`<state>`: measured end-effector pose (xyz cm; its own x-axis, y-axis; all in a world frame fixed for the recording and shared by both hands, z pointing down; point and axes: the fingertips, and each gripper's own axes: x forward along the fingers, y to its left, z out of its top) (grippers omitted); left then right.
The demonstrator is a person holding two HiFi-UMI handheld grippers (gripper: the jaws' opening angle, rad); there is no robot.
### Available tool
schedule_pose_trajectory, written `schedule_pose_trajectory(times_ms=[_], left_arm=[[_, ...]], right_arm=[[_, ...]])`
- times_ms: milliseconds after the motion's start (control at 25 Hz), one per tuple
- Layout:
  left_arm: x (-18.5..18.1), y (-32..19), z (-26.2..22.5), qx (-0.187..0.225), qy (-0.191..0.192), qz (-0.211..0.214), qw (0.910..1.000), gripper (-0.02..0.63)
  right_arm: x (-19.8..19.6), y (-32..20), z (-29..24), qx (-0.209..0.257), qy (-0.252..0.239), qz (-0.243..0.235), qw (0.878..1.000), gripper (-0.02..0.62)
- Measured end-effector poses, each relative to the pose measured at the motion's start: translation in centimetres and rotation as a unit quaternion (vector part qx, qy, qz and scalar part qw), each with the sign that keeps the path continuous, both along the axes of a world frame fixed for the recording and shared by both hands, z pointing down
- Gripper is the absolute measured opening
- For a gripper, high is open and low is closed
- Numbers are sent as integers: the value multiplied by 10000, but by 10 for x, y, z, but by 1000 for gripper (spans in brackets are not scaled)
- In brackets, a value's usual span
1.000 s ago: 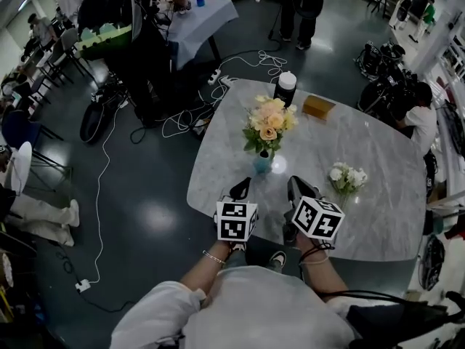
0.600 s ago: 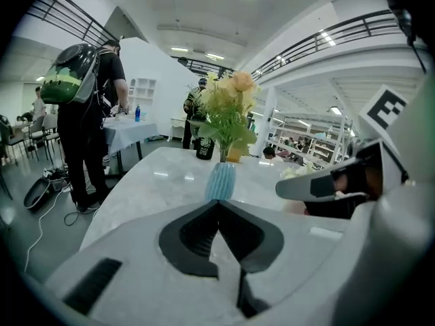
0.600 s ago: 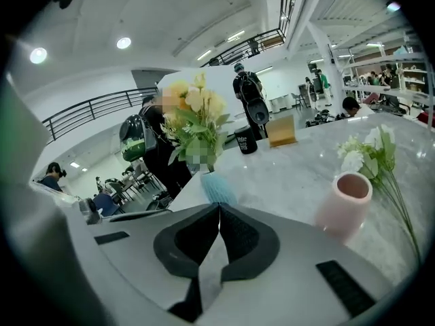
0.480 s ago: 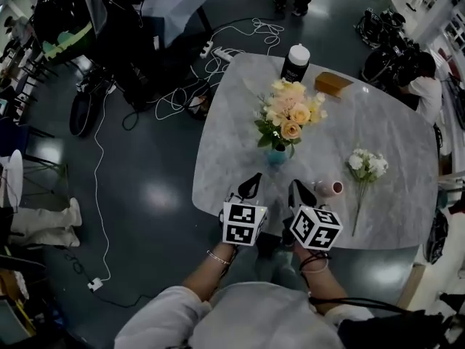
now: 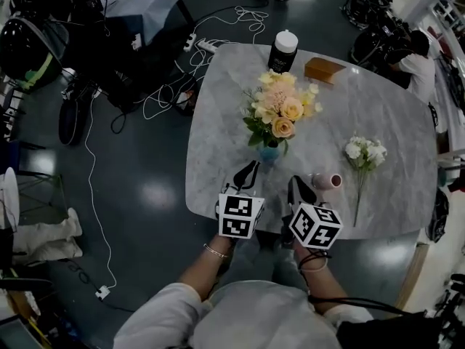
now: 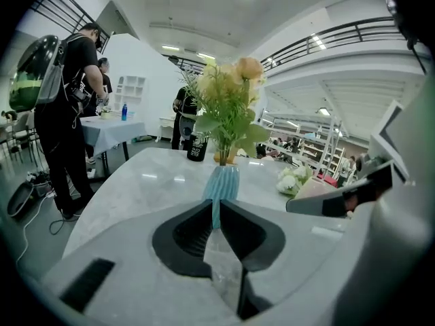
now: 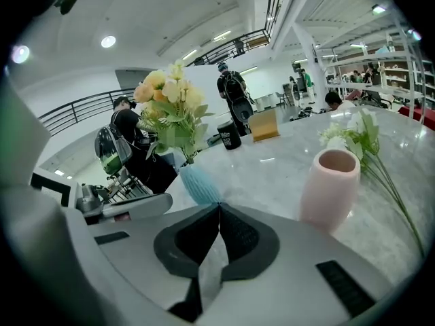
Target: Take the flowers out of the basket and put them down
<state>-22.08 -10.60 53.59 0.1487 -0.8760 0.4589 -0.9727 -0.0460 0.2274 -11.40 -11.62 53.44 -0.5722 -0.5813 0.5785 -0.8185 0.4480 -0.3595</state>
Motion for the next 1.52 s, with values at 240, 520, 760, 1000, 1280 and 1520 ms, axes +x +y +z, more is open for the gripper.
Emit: schedule_pose_trajectory(times_ms=[240, 520, 760, 1000, 1280, 1520], left_arm=[[6, -14, -4, 49, 73, 287, 9995, 109], [12, -26, -6, 118, 103, 437, 9989, 172], [12, -35, -4, 146, 26, 503, 9986, 213], [17, -47, -3, 147, -28, 690, 9975, 279], [17, -55, 2, 66, -138, 681, 9976, 279], [16, -57, 4, 18, -179, 727, 9972, 250]], right_arm=[[-2, -3, -3, 8, -27, 68, 10000, 8], [1, -9, -4, 16, -17, 118, 9999, 8], [0, -11, -3, -14, -10, 87, 10000, 8], [-5, -14, -5, -21, -1, 20, 10000, 9], [-7, -21, -7, -16, -71, -15, 10000, 8], [-14, -26, -12, -9, -299, -123, 9995, 9]])
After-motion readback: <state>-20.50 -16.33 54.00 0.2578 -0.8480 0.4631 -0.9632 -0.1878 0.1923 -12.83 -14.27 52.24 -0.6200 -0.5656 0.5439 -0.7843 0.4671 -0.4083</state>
